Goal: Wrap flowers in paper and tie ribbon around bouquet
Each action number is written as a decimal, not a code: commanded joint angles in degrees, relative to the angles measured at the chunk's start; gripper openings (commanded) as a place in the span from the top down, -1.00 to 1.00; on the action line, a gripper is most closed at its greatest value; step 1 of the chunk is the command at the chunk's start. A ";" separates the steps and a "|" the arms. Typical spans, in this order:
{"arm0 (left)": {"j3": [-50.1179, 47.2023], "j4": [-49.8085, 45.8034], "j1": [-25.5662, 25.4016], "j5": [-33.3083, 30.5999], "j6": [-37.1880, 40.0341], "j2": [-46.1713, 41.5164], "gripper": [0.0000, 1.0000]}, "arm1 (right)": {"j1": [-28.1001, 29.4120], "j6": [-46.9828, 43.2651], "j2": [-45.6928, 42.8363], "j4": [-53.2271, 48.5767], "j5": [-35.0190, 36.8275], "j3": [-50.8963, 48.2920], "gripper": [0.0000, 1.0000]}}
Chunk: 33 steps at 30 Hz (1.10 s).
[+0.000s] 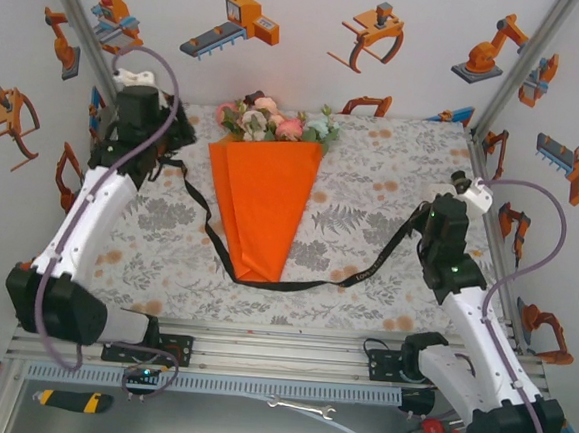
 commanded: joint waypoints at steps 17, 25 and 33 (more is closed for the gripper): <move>31.66 -1.67 18.62 9.75 -5.20 51.69 -0.24 | -0.39 -4.83 2.29 1.85 -6.07 2.94 1.00; 44.66 -10.27 19.31 7.57 -0.59 60.47 0.03 | -0.39 -4.89 2.21 0.87 -6.85 4.27 1.00; 51.92 -21.15 21.25 10.27 1.32 59.34 1.00 | -0.39 -4.31 -1.10 -3.04 -3.06 5.92 1.00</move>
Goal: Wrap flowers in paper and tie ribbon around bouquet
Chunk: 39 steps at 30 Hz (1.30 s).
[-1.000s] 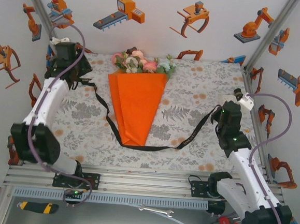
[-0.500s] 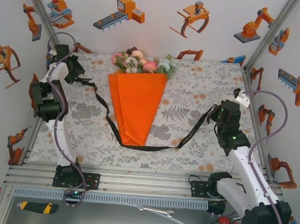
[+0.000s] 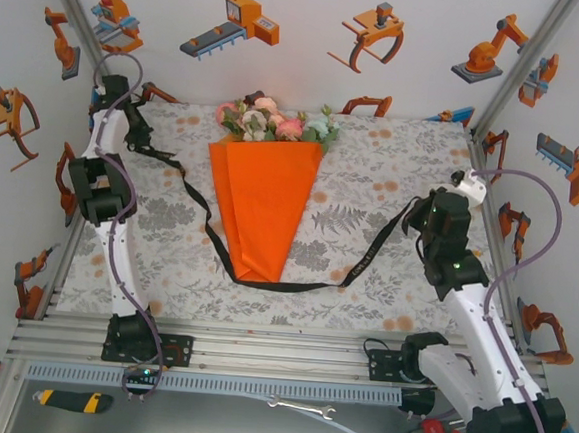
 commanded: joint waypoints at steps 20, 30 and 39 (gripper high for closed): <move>-64.81 -0.52 0.22 -10.65 -13.07 -85.22 1.00 | -3.89 -0.01 -9.94 -17.53 52.40 11.74 1.00; -77.39 4.55 0.39 -12.40 -15.48 -84.62 1.00 | -26.96 15.33 5.78 -27.64 24.10 18.56 0.78; -72.31 13.42 8.39 -13.71 -13.17 -68.63 0.74 | -27.15 8.53 6.30 -22.12 2.55 15.67 -0.62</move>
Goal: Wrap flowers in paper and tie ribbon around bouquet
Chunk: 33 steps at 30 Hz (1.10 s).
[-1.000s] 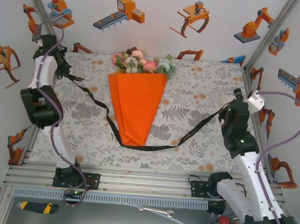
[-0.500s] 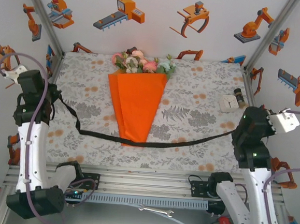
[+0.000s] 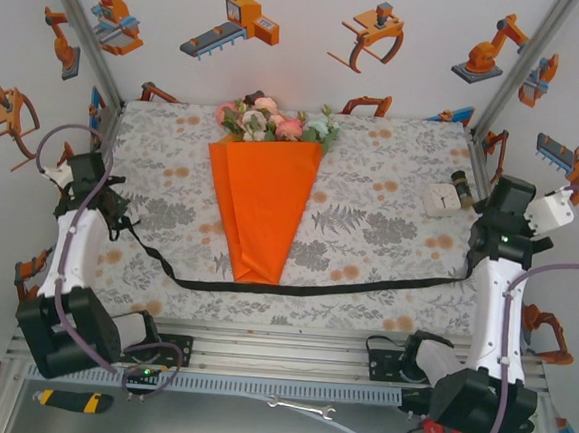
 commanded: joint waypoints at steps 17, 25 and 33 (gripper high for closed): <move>8.51 5.74 4.64 14.22 -1.01 1.24 -0.15 | 15.12 -7.00 -5.96 19.32 -52.39 -14.63 -0.39; 4.68 6.82 -18.78 27.11 1.57 -4.33 -0.36 | 34.54 -8.38 9.39 23.08 -47.38 -11.11 -0.39; -1.92 15.66 -28.27 35.06 3.63 7.45 -0.45 | 47.24 -4.45 28.46 31.38 -47.64 -6.08 -0.50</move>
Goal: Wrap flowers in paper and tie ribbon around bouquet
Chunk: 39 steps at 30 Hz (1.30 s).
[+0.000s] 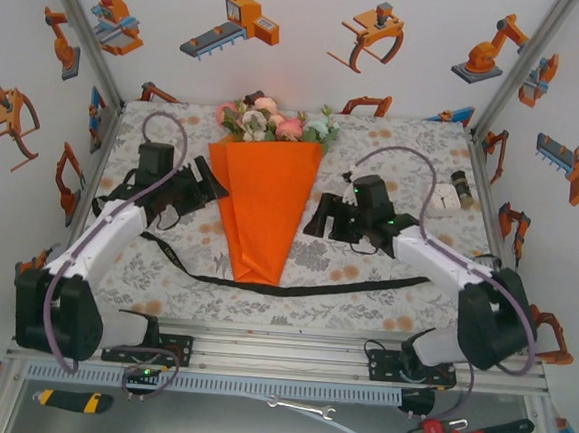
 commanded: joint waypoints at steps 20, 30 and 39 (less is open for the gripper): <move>-4.27 18.50 -2.26 3.38 -1.57 16.42 -0.67 | 6.04 3.38 17.25 11.84 8.03 4.65 -0.58; -0.50 19.89 -2.16 2.48 -1.96 25.07 -0.52 | 5.62 4.72 22.90 15.17 10.19 7.51 -0.46; -2.96 22.59 -2.27 6.12 -4.22 26.10 0.27 | 5.56 8.50 27.05 20.02 7.98 7.80 -0.29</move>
